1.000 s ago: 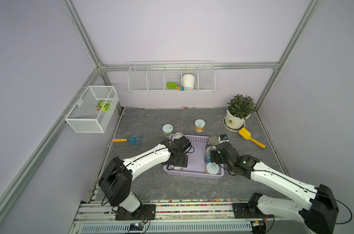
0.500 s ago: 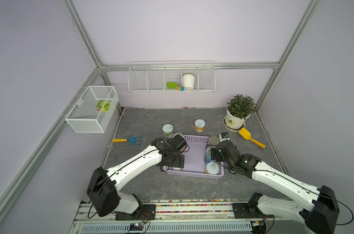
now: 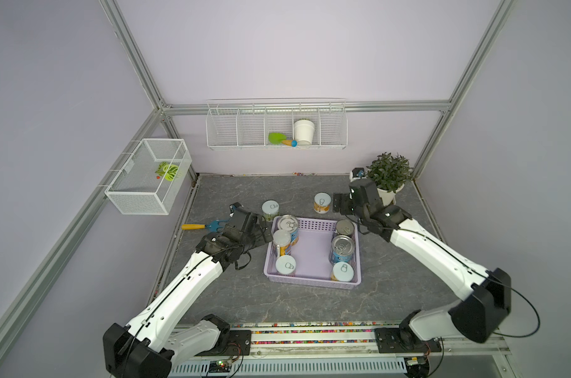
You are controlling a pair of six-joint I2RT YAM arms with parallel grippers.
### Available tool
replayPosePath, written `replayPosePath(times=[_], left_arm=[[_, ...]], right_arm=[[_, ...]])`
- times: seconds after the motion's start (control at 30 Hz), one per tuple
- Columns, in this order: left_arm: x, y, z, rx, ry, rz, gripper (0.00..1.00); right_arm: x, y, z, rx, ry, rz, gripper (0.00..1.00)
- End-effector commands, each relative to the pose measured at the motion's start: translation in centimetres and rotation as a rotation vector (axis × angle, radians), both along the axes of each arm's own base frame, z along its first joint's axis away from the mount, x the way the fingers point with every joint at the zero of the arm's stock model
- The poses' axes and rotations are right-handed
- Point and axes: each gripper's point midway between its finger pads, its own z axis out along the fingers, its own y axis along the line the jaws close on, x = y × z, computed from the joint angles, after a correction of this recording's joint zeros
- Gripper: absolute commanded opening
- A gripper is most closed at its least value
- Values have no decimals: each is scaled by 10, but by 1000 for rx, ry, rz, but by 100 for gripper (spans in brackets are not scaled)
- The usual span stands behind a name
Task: Put the canned food in the basket
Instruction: Pick up the canned food from the center of the board.
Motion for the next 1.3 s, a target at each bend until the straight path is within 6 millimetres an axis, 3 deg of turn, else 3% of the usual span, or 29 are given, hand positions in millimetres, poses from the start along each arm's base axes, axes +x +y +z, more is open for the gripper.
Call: replayPosePath(times=[0.0, 0.2, 0.5, 0.83, 1.27], left_arm=[[13, 10, 8, -41, -88, 62, 100], [8, 36, 8, -39, -130, 131, 100], [-3, 89, -16, -104, -78, 251, 100], [-1, 94, -22, -87, -65, 268, 100], [1, 93, -23, -93, -67, 263, 100]], right_arm=[[18, 11, -21, -58, 107, 72, 98], [61, 18, -57, -56, 213, 76, 99], [98, 24, -106, -66, 311, 81, 99], [132, 45, -148, -48, 416, 119, 99], [129, 57, -193, -28, 518, 159, 99]])
